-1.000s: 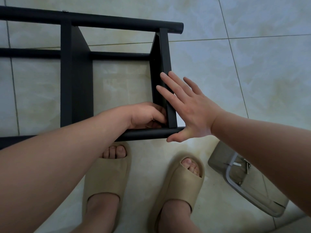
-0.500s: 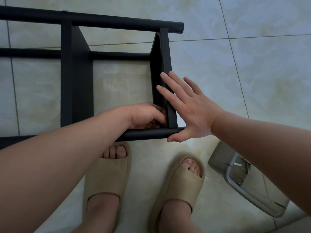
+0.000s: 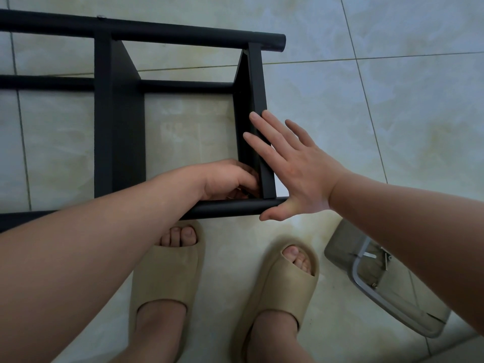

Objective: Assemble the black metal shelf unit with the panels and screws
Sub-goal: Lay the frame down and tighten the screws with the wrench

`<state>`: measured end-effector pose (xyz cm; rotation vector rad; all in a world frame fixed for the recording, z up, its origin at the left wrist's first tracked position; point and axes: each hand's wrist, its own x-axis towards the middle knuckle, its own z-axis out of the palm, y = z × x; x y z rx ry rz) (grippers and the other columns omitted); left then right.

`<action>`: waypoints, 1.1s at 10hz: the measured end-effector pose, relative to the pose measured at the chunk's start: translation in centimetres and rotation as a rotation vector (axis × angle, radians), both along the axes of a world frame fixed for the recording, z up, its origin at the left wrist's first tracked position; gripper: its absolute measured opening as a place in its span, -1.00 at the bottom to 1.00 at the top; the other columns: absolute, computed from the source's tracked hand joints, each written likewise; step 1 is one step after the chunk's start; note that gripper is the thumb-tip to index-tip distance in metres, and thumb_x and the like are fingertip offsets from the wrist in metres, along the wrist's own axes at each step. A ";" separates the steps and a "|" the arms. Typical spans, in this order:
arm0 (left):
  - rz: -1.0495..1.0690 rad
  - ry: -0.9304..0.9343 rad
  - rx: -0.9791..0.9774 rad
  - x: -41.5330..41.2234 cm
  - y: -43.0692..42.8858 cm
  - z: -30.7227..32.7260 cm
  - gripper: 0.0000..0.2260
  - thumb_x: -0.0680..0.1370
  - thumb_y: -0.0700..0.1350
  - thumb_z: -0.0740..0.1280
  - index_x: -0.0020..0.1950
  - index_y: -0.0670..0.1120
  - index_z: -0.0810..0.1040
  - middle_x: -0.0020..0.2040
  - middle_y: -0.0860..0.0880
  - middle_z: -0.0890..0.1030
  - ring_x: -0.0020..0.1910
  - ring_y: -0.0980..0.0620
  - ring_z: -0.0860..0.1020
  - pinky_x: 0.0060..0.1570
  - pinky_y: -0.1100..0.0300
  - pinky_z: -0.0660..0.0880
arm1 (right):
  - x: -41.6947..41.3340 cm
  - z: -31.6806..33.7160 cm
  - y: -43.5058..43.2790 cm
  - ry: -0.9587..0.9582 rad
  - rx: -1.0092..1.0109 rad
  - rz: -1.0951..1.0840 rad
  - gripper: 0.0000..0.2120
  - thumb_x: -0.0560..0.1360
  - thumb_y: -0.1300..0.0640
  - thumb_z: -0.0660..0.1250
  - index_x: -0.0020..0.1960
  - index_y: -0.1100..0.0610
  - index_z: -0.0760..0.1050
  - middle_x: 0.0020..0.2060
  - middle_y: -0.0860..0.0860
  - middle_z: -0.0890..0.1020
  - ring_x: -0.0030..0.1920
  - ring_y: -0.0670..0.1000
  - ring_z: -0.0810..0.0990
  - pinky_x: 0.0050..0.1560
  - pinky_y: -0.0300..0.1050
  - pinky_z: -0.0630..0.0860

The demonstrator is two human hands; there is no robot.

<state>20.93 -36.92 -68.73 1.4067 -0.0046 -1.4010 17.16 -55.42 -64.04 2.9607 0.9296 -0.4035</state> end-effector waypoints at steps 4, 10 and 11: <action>-0.015 -0.018 -0.023 0.0 0.0 0.0 -0.84 0.51 -0.41 0.31 -0.16 -0.17 0.56 -0.36 -0.03 0.54 -0.39 0.06 0.50 -0.33 0.26 0.44 | 0.0 0.0 0.0 0.002 0.010 -0.003 0.23 0.30 -0.66 0.07 0.65 0.20 0.00 0.64 0.20 -0.07 0.64 0.21 -0.12 0.58 0.26 -0.01; 0.036 0.017 -0.035 0.0 -0.1 -0.3 -0.84 0.51 -0.39 0.30 -0.17 -0.16 0.59 -0.34 -0.04 0.60 -0.39 0.08 0.58 -0.34 0.28 0.52 | 0.0 0.3 0.1 0.027 0.004 -0.012 0.23 0.30 -0.65 0.09 0.65 0.20 -0.02 0.64 0.20 -0.09 0.64 0.20 -0.14 0.59 0.24 -0.04; -0.046 -0.110 0.041 0.0 0.0 -0.2 -0.92 0.52 -0.29 0.34 -0.12 -0.19 0.61 -0.31 -0.05 0.60 -0.37 0.05 0.56 -0.32 0.25 0.48 | 0.0 0.3 0.2 0.025 -0.002 -0.010 0.23 0.30 -0.65 0.08 0.65 0.20 -0.02 0.64 0.20 -0.09 0.64 0.20 -0.14 0.59 0.25 -0.04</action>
